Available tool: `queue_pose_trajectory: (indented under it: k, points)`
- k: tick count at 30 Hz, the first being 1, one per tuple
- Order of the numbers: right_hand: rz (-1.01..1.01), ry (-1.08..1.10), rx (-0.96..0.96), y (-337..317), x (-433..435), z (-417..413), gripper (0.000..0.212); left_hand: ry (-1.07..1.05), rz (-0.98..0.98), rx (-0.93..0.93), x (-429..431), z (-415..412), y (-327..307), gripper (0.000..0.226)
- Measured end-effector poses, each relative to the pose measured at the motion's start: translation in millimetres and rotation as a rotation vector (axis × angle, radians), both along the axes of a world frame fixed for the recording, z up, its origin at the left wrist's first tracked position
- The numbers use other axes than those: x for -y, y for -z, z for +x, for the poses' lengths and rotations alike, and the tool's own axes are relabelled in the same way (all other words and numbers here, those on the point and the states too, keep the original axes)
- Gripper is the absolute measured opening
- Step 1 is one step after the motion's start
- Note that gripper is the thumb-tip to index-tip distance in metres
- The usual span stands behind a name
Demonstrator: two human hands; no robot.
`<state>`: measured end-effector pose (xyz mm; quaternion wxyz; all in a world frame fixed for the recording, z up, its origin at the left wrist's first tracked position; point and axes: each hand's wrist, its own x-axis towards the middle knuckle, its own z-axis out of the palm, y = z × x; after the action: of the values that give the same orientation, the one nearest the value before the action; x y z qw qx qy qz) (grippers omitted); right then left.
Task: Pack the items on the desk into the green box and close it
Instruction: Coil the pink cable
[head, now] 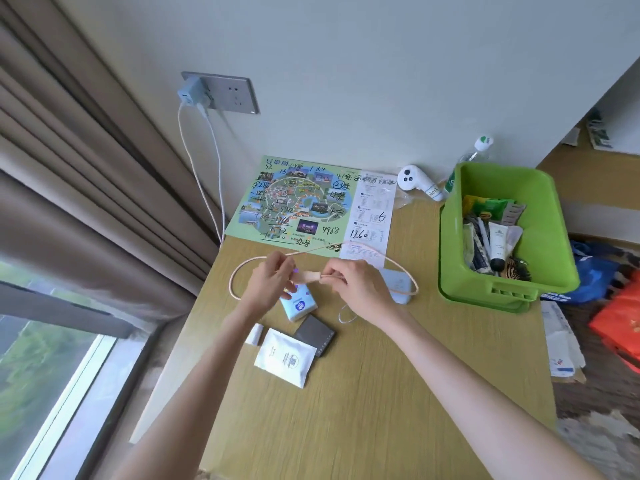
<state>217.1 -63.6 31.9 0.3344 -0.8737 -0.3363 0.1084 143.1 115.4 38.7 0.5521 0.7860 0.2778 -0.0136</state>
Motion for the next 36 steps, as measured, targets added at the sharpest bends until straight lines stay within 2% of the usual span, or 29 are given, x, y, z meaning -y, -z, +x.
queue_pose_trajectory:
  k: [2,5,7,11,13,15,21,24,29,33,36]
  points:
    - [0.002,-0.009,-0.066,6.2,-8.4,-6.1,0.012,-0.01,0.089,-0.069,-19.6,-18.5,18.9,0.016]
    - [-0.019,-0.026,-0.143,14.6,-18.2,-15.3,0.01,0.034,0.357,-0.248,-44.4,-48.9,50.7,0.011]
    - [-0.038,-0.031,-0.189,20.1,-23.0,-20.4,0.004,0.121,0.436,-0.386,-53.8,-66.7,70.4,0.026]
    - [-0.071,-0.01,-0.276,26.7,-33.6,-30.1,0.02,0.173,0.481,-0.551,-56.9,-91.9,98.7,0.059]
    - [-0.073,0.006,-0.319,27.3,-38.3,-33.6,0.021,0.127,0.494,-0.541,-53.8,-96.1,106.6,0.07]
    - [-0.04,0.033,-0.392,26.8,-42.6,-36.6,0.021,0.106,0.493,-0.514,-51.1,-95.6,110.1,0.073]
    - [0.171,0.274,-0.769,20.6,-50.9,-31.6,0.021,0.095,0.458,-0.415,-54.3,-77.5,89.9,0.057]
    - [0.241,0.332,-0.841,18.0,-51.7,-24.8,0.023,-0.035,0.295,-0.285,-55.2,-59.9,65.6,0.042]
    - [0.229,0.332,-0.645,14.1,-54.0,-16.6,0.016,-0.234,-0.177,-0.078,-54.3,-25.4,29.7,0.041]
    - [0.276,0.285,-0.527,4.6,-53.7,-14.4,0.012,-0.247,-0.567,-0.049,-51.4,-6.2,6.2,0.048]
    - [0.331,0.275,-0.448,-6.7,-51.7,-9.8,0.007,-0.285,-0.736,-0.042,-49.1,2.7,-5.0,0.039]
